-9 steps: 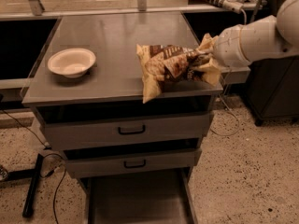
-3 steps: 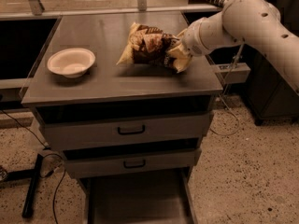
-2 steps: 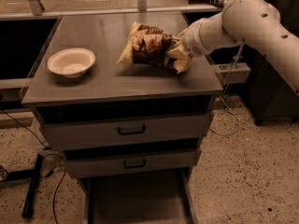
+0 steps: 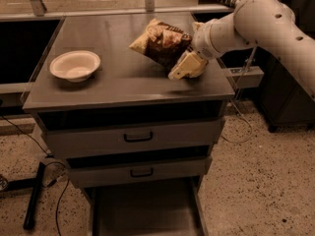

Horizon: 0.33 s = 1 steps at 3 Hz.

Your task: Pick brown chip bag from bottom drawer and place on counter

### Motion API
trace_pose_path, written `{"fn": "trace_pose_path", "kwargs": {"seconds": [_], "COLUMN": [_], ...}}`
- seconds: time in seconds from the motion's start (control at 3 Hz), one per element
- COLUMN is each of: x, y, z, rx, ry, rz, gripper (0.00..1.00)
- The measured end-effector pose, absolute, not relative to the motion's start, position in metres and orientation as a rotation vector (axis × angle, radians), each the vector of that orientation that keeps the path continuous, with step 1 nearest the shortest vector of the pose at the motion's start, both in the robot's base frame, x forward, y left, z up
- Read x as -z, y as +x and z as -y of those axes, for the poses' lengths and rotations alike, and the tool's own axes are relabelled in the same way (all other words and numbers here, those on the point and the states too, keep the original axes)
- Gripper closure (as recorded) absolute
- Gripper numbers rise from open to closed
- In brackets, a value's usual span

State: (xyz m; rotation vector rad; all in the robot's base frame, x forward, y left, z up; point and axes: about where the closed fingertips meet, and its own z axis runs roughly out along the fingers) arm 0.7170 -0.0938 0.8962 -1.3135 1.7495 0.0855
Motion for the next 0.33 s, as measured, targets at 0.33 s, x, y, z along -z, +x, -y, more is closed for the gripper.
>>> {"fn": "trace_pose_path", "kwargs": {"seconds": [0.33], "x": [-0.8961], "y": [0.717], "z": [0.0938], "rx": [-0.086], "ry": [-1.314], "rz": [-1.75], "gripper": [0.0]}}
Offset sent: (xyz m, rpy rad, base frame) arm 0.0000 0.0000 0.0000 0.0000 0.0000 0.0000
